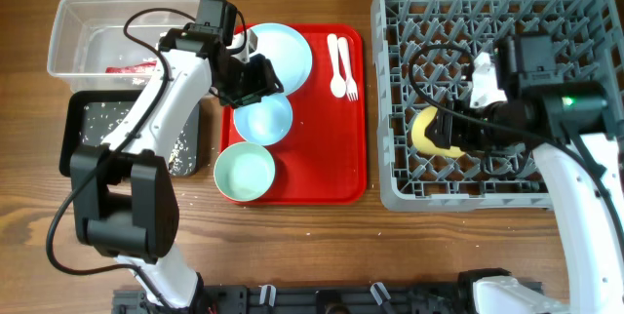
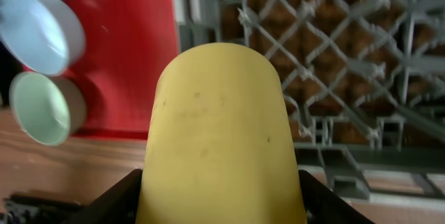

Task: Sort waste into correct bins and load items into the dishwasher rack
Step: 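Lower the yellow cup into the dish rack and release with right gripper, then reach the right gripper to the light-blue bowl and grasp it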

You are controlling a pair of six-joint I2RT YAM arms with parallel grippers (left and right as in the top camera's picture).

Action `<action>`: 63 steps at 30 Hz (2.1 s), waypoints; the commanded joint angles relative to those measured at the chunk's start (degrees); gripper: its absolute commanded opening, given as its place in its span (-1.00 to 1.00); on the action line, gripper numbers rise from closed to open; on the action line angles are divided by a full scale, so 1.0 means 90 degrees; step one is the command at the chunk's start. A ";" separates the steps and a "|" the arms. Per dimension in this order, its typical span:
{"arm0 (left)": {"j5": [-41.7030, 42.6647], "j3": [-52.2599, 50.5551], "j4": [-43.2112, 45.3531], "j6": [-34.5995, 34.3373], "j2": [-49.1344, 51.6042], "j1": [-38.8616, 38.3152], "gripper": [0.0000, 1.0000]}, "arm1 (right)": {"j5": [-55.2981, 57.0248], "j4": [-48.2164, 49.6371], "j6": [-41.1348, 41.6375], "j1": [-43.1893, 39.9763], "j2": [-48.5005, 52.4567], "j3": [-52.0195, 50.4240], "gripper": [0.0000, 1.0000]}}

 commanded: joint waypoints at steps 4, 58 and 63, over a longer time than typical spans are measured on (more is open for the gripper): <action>-0.1093 0.0126 -0.0032 0.0058 -0.0969 -0.0005 0.12 | 0.0347 -0.0430 0.0155 0.0231 0.0661 0.0056 -0.06; -0.2113 0.0126 -0.0741 -0.0333 -0.2127 0.1226 0.93 | -0.0313 0.3886 0.1341 0.2647 0.3657 0.1632 0.17; -0.2115 0.0124 -0.0816 -0.0301 -0.2127 0.1251 0.96 | -0.0311 0.4095 0.1338 0.2960 0.4379 0.1630 0.06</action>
